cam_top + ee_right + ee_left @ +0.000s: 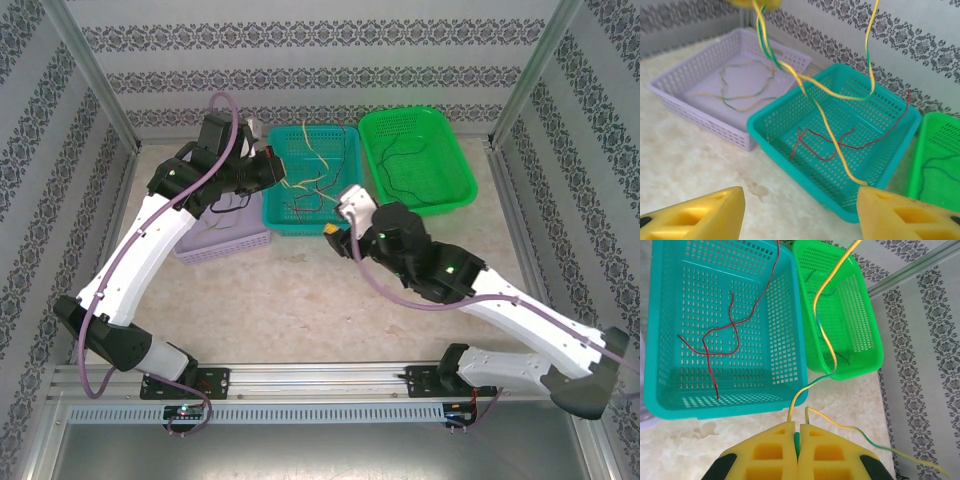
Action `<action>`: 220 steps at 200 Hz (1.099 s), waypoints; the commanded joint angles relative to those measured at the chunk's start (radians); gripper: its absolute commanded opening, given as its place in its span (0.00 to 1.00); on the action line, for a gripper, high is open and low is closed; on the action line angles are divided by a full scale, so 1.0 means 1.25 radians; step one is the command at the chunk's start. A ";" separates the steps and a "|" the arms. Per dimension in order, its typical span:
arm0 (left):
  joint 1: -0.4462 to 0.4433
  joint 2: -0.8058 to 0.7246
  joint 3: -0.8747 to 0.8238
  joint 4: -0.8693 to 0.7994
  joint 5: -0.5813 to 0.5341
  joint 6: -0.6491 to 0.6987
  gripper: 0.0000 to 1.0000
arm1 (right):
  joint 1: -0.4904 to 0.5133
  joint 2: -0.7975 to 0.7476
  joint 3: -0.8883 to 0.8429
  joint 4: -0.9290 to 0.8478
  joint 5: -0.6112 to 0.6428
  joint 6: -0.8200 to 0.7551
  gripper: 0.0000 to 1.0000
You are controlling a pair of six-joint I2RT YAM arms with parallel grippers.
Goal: Untangle the cables
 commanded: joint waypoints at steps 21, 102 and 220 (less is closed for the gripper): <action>0.011 0.018 0.034 -0.051 0.025 -0.035 0.00 | 0.006 0.126 0.028 0.137 0.148 -0.202 0.64; 0.011 0.008 0.042 -0.071 0.031 -0.021 0.00 | -0.083 0.303 0.065 0.140 0.120 -0.211 0.36; -0.002 0.000 -0.014 -0.070 0.138 0.294 0.00 | -0.188 0.099 0.098 -0.135 -0.091 -0.228 0.00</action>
